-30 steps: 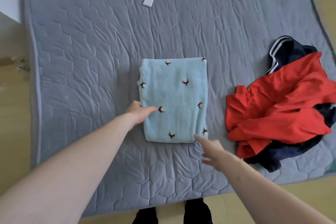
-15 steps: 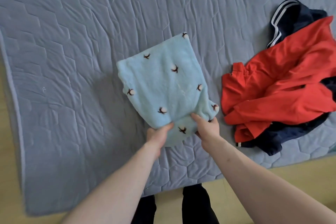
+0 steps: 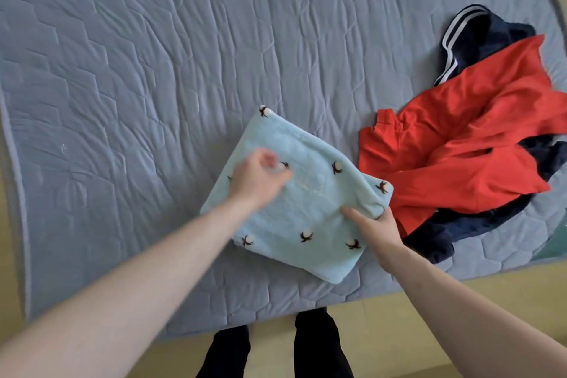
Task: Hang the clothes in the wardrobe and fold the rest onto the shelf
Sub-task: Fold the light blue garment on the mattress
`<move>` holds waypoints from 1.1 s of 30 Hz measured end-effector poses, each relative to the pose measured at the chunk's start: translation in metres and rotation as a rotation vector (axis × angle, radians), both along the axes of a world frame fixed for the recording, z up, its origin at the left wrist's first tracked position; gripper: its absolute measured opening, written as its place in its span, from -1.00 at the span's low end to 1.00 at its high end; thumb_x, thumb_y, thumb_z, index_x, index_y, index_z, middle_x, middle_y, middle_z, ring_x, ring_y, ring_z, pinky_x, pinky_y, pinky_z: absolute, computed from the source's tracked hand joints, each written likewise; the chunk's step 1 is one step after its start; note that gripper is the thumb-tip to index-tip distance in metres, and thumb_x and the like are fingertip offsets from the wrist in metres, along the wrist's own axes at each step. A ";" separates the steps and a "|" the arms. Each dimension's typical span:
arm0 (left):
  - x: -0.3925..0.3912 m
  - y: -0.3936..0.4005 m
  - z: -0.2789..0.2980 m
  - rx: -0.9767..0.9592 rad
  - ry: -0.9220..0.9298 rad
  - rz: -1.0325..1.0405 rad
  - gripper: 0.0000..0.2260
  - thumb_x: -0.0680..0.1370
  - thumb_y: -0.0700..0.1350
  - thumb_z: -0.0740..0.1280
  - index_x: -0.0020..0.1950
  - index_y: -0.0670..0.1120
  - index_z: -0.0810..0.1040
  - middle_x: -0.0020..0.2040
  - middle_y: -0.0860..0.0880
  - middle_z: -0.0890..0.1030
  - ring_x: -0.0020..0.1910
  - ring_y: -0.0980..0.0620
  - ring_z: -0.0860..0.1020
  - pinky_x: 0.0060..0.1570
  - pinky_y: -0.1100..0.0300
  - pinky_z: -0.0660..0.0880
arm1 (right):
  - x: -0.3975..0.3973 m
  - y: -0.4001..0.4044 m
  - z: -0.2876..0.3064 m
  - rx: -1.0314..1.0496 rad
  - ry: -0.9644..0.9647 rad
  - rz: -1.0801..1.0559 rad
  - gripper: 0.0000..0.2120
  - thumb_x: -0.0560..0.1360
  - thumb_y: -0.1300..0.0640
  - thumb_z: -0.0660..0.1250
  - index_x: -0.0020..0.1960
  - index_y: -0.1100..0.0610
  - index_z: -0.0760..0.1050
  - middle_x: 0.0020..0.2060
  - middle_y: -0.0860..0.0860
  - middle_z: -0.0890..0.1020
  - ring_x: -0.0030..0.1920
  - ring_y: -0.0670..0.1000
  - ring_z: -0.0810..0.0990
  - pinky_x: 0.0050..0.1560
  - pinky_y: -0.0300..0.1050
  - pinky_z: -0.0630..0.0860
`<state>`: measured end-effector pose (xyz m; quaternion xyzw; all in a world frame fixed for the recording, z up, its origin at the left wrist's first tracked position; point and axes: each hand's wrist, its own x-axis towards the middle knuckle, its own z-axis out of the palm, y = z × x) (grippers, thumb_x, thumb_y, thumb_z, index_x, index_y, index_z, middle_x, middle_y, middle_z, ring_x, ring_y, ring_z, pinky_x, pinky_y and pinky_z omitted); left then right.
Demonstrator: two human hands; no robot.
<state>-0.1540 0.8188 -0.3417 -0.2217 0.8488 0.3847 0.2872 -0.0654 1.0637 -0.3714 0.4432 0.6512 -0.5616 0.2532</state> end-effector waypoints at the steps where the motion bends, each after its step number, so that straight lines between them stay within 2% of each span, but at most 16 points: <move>1: -0.022 -0.019 -0.005 -0.145 0.101 0.003 -0.43 0.33 0.16 0.57 0.24 -0.02 0.51 0.18 0.01 0.60 0.17 -0.05 0.57 0.22 0.08 0.50 | 0.002 -0.003 -0.005 -0.022 0.012 0.010 -0.38 0.20 -0.13 0.67 0.19 -0.21 0.52 -0.04 -0.20 0.73 -0.09 -0.15 0.73 -0.21 -0.19 0.66; 2: -0.038 -0.036 -0.014 -0.253 0.101 -0.044 -0.22 0.26 0.25 0.58 0.38 -0.03 0.42 0.30 -0.01 0.52 0.28 -0.05 0.51 0.29 0.08 0.44 | 0.003 -0.006 -0.010 -0.037 0.021 0.009 -0.37 0.19 -0.14 0.68 0.19 -0.24 0.52 -0.03 -0.22 0.72 -0.09 -0.15 0.73 -0.18 -0.15 0.67; 3: -0.049 -0.052 -0.023 -0.289 -0.006 -0.107 -0.02 0.19 0.34 0.58 0.48 -0.02 0.31 0.40 -0.02 0.44 0.37 -0.06 0.46 0.36 0.05 0.41 | 0.005 -0.008 -0.015 -0.045 0.026 -0.002 -0.35 0.18 -0.15 0.68 0.20 -0.24 0.52 -0.03 -0.23 0.72 -0.08 -0.16 0.73 -0.14 -0.12 0.67; 4: -0.054 -0.064 -0.032 -0.247 -0.162 -0.154 0.11 0.12 0.42 0.59 0.53 0.00 0.27 0.44 0.00 0.43 0.39 -0.05 0.46 0.37 0.01 0.42 | 0.007 -0.010 -0.019 -0.050 0.030 -0.014 -0.34 0.17 -0.15 0.69 0.21 -0.24 0.51 -0.03 -0.24 0.72 -0.08 -0.16 0.73 -0.12 -0.10 0.67; 5: -0.054 -0.072 -0.040 -0.163 -0.304 -0.186 0.13 0.05 0.46 0.60 0.50 0.04 0.33 0.39 0.06 0.50 0.32 -0.02 0.53 0.30 0.01 0.50 | 0.008 -0.010 -0.022 -0.059 0.035 -0.028 -0.33 0.16 -0.15 0.70 0.20 -0.24 0.51 -0.04 -0.24 0.72 -0.09 -0.17 0.73 -0.12 -0.10 0.67; 6: -0.049 -0.075 -0.046 -0.068 -0.394 -0.211 0.06 -0.01 0.46 0.62 0.40 0.11 0.44 0.27 0.13 0.60 0.21 0.04 0.60 0.19 0.06 0.56 | 0.010 -0.009 -0.024 -0.075 0.036 -0.041 -0.34 0.17 -0.13 0.70 0.20 -0.23 0.51 -0.04 -0.24 0.72 -0.09 -0.16 0.73 -0.13 -0.09 0.67; 8: -0.036 -0.071 -0.055 0.066 -0.408 -0.187 -0.09 -0.07 0.38 0.68 0.23 0.20 0.54 0.07 0.20 0.68 0.06 0.13 0.65 0.08 0.13 0.58 | 0.012 -0.005 -0.027 -0.119 0.018 -0.055 -0.37 0.20 -0.08 0.71 0.20 -0.18 0.54 -0.02 -0.18 0.74 -0.07 -0.10 0.74 -0.12 -0.03 0.69; 12: 0.003 -0.064 -0.054 0.191 -0.428 0.059 -0.25 -0.06 0.13 0.71 0.10 0.04 0.67 -0.02 0.07 0.74 0.04 -0.02 0.69 0.16 -0.01 0.60 | 0.016 0.004 -0.021 -0.229 -0.071 -0.073 -0.47 0.29 0.05 0.69 0.20 -0.03 0.60 -0.02 -0.03 0.76 -0.06 0.04 0.76 -0.16 0.04 0.70; 16: 0.048 -0.068 -0.022 0.229 -0.440 0.194 -0.35 -0.01 0.07 0.68 0.05 -0.02 0.71 -0.04 0.04 0.75 -0.01 -0.02 0.71 0.12 -0.02 0.62 | 0.016 0.012 0.002 -0.261 -0.094 0.012 -0.48 0.30 0.10 0.67 0.21 0.03 0.60 -0.03 0.01 0.76 -0.06 0.09 0.76 -0.13 0.07 0.70; 19: 0.078 -0.068 0.020 0.233 -0.398 0.263 -0.45 0.03 0.08 0.68 -0.01 0.02 0.73 -0.11 0.11 0.75 -0.05 0.03 0.71 -0.03 0.10 0.62 | 0.017 0.017 0.038 -0.247 -0.088 0.096 -0.47 0.28 0.06 0.68 0.20 -0.01 0.60 -0.02 -0.02 0.76 -0.05 0.05 0.76 -0.12 0.03 0.70; 23: 0.112 -0.067 0.099 0.241 -0.343 0.383 -0.61 0.20 0.00 0.70 -0.03 0.04 0.72 -0.16 0.17 0.74 -0.12 0.11 0.70 -0.19 0.20 0.58 | 0.012 0.013 0.109 -0.232 -0.056 0.214 -0.46 0.24 -0.02 0.67 0.17 -0.08 0.59 -0.02 -0.08 0.76 -0.04 -0.01 0.76 -0.04 0.06 0.69; 25: 0.127 -0.066 0.138 0.268 -0.326 0.433 -0.64 0.23 -0.03 0.70 -0.03 0.01 0.72 -0.15 0.14 0.74 -0.15 0.10 0.72 -0.27 0.26 0.58 | 0.012 0.009 0.146 -0.226 -0.043 0.251 -0.50 0.27 -0.01 0.66 0.15 -0.08 0.59 -0.03 -0.09 0.76 -0.06 -0.04 0.75 -0.10 -0.02 0.68; 28: 0.145 -0.072 0.191 0.324 -0.280 0.493 -0.63 0.24 -0.04 0.69 0.00 -0.01 0.74 -0.07 0.08 0.76 -0.10 0.08 0.73 -0.19 0.20 0.63 | 0.009 0.000 0.194 -0.244 -0.015 0.287 -0.54 0.31 0.04 0.65 0.15 -0.09 0.59 -0.03 -0.08 0.76 -0.07 -0.05 0.75 -0.21 -0.14 0.67; 31: 0.162 -0.085 0.240 0.358 -0.210 0.517 -0.69 0.30 -0.07 0.67 0.00 0.02 0.75 -0.05 0.08 0.75 -0.07 0.11 0.72 -0.07 0.15 0.64 | 0.005 -0.014 0.240 -0.277 0.007 0.356 -0.53 0.34 0.08 0.64 0.19 -0.05 0.58 0.01 -0.04 0.76 -0.02 0.01 0.75 -0.11 -0.03 0.69; 33: 0.176 -0.097 0.270 0.357 -0.147 0.555 -0.76 0.33 -0.10 0.66 -0.05 0.04 0.76 -0.06 0.11 0.75 -0.09 0.16 0.71 -0.13 0.25 0.62 | 0.003 -0.028 0.272 -0.304 0.027 0.395 -0.52 0.36 0.11 0.64 0.22 -0.01 0.57 0.02 -0.01 0.75 0.00 0.04 0.75 -0.11 -0.01 0.70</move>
